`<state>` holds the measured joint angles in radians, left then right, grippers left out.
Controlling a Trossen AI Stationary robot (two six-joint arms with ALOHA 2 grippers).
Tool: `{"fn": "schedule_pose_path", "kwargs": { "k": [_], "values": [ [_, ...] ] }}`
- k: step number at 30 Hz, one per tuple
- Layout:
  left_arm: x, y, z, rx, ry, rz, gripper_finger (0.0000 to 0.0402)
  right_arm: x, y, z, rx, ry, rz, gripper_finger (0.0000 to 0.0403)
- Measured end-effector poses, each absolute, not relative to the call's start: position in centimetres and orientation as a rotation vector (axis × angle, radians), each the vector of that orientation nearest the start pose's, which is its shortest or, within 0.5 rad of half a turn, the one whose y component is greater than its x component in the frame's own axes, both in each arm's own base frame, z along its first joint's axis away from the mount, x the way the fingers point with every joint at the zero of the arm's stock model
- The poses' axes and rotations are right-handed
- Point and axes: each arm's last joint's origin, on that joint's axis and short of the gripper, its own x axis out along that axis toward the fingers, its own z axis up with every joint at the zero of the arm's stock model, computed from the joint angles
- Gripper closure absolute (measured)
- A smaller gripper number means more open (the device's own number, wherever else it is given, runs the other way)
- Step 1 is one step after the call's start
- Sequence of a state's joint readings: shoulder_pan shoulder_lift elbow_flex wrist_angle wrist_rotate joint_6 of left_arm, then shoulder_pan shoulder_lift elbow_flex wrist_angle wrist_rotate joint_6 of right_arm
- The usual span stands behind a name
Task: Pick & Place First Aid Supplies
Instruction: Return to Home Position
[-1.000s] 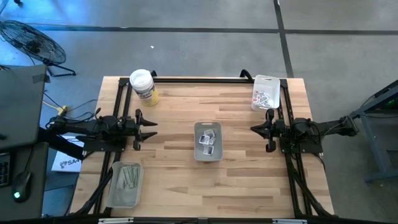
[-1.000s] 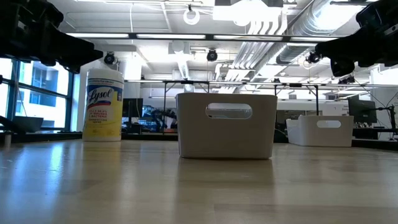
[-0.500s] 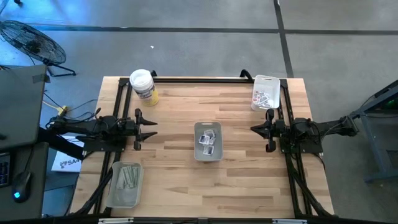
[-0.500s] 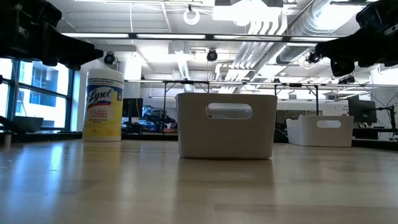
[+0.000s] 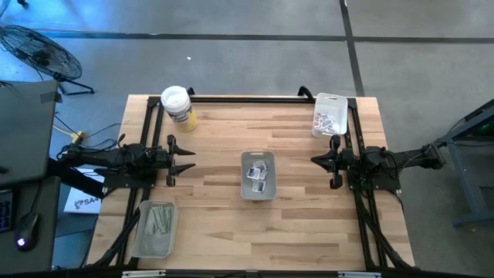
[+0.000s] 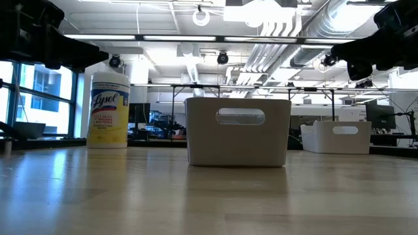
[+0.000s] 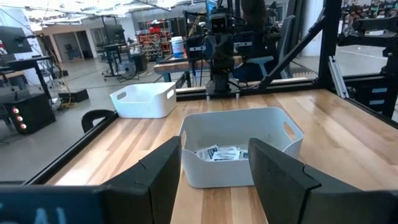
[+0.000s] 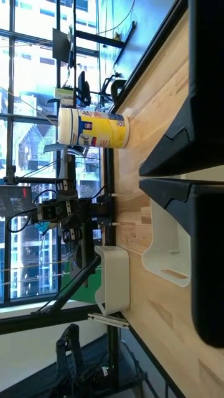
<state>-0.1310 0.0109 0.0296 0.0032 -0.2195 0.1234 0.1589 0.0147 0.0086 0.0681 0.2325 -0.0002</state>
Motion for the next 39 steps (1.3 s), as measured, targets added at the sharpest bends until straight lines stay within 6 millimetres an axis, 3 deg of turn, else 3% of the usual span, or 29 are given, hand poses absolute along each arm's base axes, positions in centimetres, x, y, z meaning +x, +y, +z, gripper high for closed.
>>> {"fn": "schedule_pose_path", "kwargs": {
  "k": [39],
  "values": [
    [9.6, -0.76, 17.27, 0.12, -0.018, 0.046, 0.0218, 9.7, 0.88, 17.18, 0.012, -0.061, -0.074, 0.0391]
  ]
}}
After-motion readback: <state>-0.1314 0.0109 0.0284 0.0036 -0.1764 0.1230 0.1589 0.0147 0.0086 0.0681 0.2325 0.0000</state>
